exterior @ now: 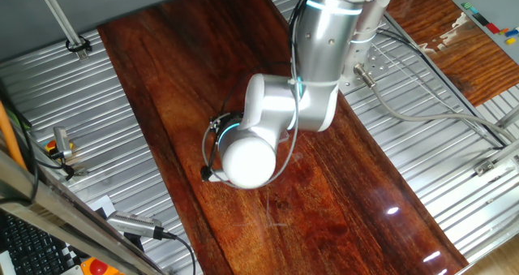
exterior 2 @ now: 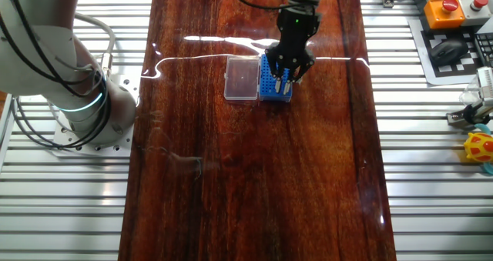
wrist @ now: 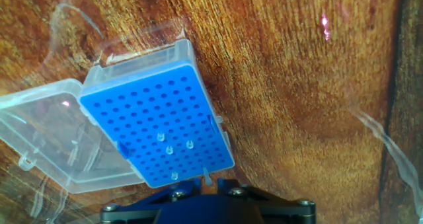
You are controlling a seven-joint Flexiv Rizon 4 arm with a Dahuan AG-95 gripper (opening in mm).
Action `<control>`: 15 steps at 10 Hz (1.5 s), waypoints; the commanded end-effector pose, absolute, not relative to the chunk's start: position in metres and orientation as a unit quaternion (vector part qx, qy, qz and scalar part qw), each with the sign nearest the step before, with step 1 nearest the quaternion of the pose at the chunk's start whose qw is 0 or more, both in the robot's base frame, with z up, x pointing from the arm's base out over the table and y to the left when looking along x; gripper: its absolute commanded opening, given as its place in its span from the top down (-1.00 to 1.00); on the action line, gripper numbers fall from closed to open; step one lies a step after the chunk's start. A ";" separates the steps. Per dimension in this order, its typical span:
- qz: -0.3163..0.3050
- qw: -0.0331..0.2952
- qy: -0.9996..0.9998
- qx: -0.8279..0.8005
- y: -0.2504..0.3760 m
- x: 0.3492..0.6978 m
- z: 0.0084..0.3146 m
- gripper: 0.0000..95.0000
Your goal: Insert a small pipette tip into the holder for small pipette tips
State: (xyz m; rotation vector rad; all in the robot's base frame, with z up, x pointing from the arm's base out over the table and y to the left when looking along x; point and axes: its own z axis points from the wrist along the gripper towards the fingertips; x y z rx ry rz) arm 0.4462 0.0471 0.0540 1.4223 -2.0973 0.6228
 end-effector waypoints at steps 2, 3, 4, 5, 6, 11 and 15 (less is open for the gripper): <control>0.196 0.236 -0.789 0.532 0.034 0.447 0.063 -0.60; 0.182 0.226 -0.793 0.535 0.028 0.447 0.068 -0.60; 0.173 0.216 -0.802 0.529 0.026 0.447 0.069 -0.60; 0.169 0.208 -0.812 0.519 0.026 0.447 0.069 -0.20; 0.163 0.194 -0.827 0.502 0.026 0.447 0.069 1.00; 0.112 0.138 -0.865 0.469 0.026 0.448 0.070 1.00; 0.094 0.111 -0.881 0.450 0.030 0.450 0.065 1.00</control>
